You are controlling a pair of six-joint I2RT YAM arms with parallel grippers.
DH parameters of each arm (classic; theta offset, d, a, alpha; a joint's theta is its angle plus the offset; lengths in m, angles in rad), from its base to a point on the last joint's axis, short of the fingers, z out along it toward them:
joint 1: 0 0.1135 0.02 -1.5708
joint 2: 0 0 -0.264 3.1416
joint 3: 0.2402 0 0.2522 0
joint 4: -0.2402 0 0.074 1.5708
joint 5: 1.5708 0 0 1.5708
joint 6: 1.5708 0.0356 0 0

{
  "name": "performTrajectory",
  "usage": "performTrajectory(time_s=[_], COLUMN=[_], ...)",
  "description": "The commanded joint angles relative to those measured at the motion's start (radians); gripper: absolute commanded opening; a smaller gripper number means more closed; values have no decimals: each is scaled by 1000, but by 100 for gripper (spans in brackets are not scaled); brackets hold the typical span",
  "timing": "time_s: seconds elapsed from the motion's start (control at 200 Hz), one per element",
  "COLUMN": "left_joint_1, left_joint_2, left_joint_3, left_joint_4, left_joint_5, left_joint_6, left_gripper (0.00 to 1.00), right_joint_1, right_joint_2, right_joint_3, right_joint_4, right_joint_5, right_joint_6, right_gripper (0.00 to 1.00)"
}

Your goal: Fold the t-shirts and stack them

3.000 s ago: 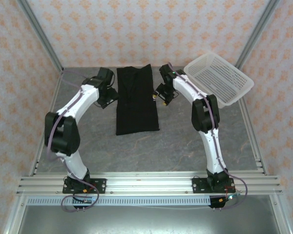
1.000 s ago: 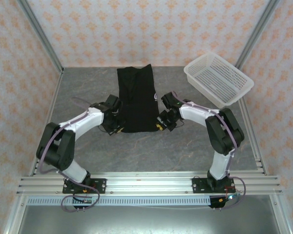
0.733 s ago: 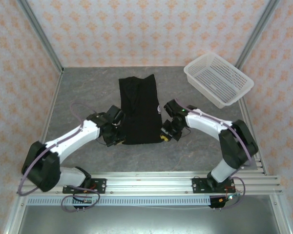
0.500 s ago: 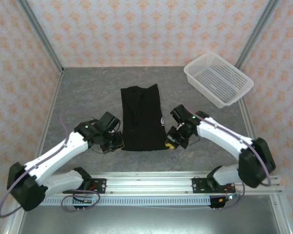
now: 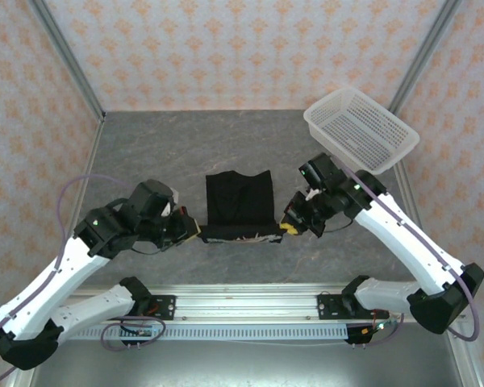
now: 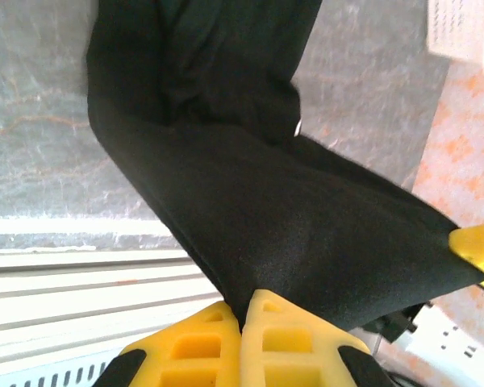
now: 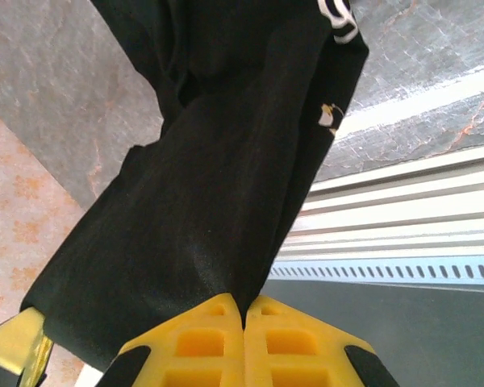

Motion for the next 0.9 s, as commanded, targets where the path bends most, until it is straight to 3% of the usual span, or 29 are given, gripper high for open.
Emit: performTrajectory(time_s=[0.0, 0.21, 0.47, 0.651, 0.896], left_joint_1=[7, 116, 282, 340, 409], left_joint_2=[52, 220, 461, 677, 954], left_joint_3=[43, 62, 191, 355, 475], left_joint_4=[-28, 49, 97, 65, 105], left_joint_5=[-131, -94, -19, -19, -48], left_joint_6=[-58, -56, 85, 184, 236], left_gripper=[0, 0, 0, 0, 0], right_joint_1=[-21, -104, -179, -225, -249], right_joint_2=[72, 222, 466, 610, 931], right_joint_3=[27, 94, 274, 373, 633], right_joint_4=[-30, 43, 69, 116, 116], right_joint_5=[63, 74, 72, 64, 65], right_joint_6=[38, 18, -45, -61, -124], right_gripper=[0, 0, 0, 0, 0])
